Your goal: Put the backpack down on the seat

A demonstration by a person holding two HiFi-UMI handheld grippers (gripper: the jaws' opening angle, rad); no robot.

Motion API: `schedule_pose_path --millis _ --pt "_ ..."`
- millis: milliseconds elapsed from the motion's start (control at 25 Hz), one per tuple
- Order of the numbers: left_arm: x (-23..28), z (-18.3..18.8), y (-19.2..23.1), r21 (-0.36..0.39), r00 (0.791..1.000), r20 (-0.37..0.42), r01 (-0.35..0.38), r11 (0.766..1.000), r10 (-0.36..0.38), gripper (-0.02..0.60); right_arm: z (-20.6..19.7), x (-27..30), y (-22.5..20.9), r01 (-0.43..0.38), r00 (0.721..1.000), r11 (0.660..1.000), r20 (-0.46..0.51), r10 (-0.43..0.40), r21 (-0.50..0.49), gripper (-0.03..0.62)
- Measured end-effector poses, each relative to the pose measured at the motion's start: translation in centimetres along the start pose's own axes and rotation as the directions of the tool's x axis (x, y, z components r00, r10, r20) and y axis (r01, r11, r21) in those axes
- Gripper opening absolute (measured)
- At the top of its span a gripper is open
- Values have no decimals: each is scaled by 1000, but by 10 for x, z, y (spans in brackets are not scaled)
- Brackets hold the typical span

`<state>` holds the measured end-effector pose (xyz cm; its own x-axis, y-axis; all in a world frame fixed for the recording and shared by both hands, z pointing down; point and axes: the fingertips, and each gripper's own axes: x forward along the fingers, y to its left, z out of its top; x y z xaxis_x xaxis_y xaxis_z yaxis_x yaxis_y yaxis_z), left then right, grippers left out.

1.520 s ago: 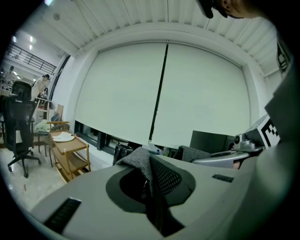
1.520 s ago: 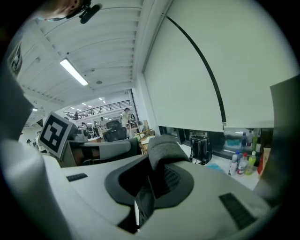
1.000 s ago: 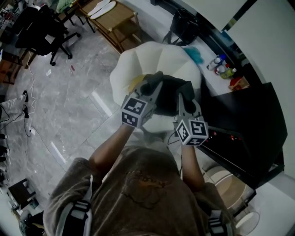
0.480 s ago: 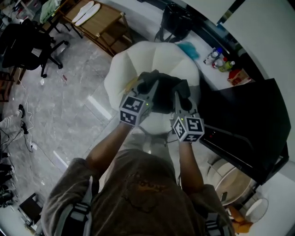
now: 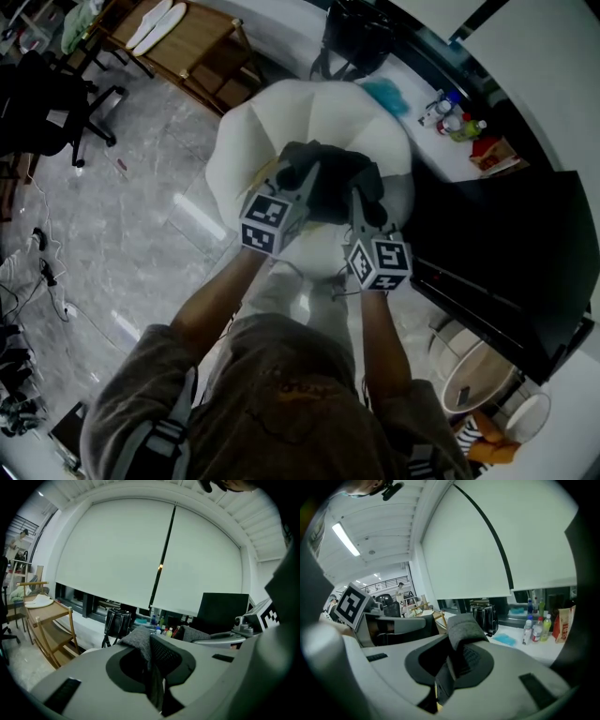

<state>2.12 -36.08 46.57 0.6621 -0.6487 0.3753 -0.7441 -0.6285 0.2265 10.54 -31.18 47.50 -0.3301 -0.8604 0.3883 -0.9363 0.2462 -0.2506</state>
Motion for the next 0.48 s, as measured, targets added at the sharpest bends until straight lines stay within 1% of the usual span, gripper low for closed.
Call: schedule_pose_path --millis 240,480 --pt "24 -16 18 8 1000 -15 15 1000 -15 28 -17 27 -15 23 1000 999 -4 -23 30 28" --pt "44 -16 24 16 1000 -6 30 999 -30 28 -16 51 -23 44 999 998 12 -44 45 28"
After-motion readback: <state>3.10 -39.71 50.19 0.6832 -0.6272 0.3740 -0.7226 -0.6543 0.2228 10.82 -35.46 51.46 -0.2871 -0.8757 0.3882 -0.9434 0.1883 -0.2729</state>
